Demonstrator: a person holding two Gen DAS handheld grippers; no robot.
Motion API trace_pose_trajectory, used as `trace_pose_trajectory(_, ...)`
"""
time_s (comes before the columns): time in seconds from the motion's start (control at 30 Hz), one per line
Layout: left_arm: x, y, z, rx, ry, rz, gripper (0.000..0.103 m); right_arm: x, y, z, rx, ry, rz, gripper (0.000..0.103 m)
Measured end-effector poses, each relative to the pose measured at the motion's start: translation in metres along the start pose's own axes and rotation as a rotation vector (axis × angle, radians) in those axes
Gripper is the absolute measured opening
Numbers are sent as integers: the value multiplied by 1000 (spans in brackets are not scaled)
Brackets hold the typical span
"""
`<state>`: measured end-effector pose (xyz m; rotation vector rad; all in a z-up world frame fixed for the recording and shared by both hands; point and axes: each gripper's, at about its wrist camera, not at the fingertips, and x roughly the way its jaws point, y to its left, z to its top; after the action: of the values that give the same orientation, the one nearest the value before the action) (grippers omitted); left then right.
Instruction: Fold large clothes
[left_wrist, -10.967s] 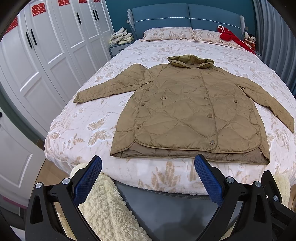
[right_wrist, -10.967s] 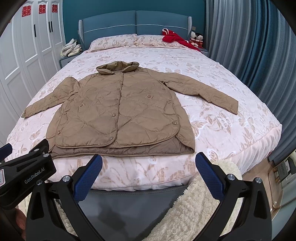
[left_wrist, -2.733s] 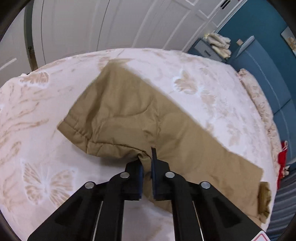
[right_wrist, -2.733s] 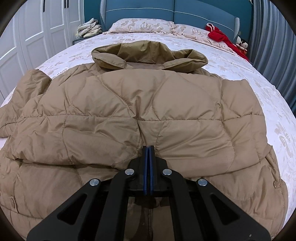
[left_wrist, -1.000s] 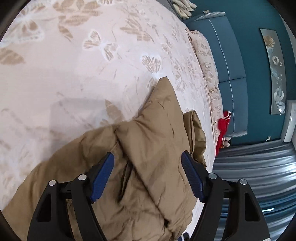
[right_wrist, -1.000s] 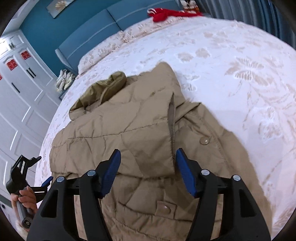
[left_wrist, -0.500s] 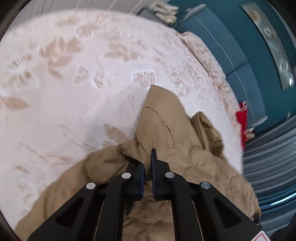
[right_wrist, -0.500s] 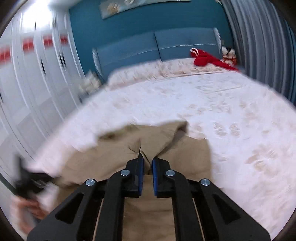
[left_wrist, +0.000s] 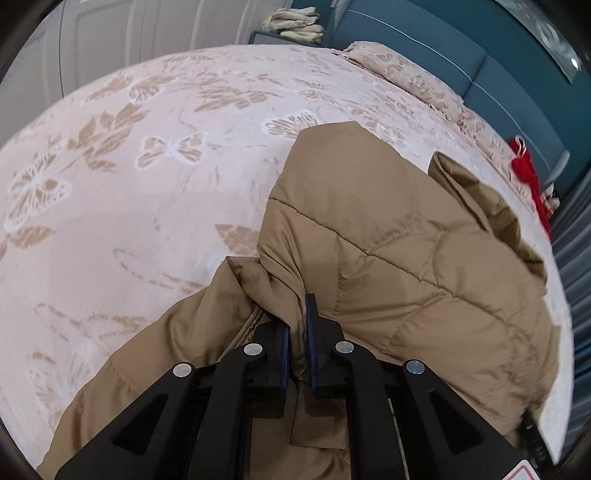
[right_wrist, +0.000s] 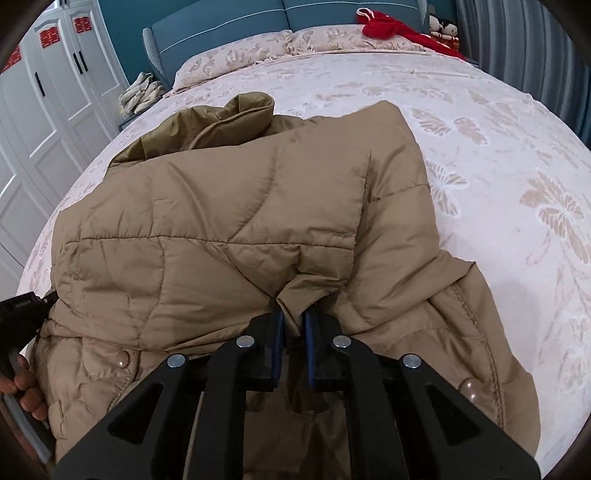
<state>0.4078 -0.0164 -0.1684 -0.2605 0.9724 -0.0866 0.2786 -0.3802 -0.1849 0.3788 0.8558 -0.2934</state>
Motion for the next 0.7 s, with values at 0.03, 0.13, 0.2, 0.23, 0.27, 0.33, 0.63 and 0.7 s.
trace_pose_trajectory(0.03,0,-2,-2,21,-5,13,9,1,0,-1,3,1,4,7)
trace_pose_trajectory(0.13,-2,-7,0,72,-6,46,14,-2,-13,1,59,17,72,10)
trace_pose_trajectory(0.2,-13,-4,4,114,12,47,21,-16,-24,0,102,22,93,27)
trace_pose_trajectory(0.23,-20,-2,6,135,22,39,26,-30,-30,-2,122,12,83,33)
trace_pose_trajectory(0.27,-32,3,8,153,25,36,29,-44,-34,-6,133,-8,62,40)
trace_pose_trajectory(0.33,-60,12,12,182,-19,78,39,-73,-40,-11,127,-50,10,47)
trace_pose_trajectory(0.63,-124,-51,38,259,-118,-47,39,-114,26,17,32,-137,68,15)
trace_pose_trajectory(0.7,-108,-80,29,296,-85,-70,39,-94,58,19,-46,-117,61,11)
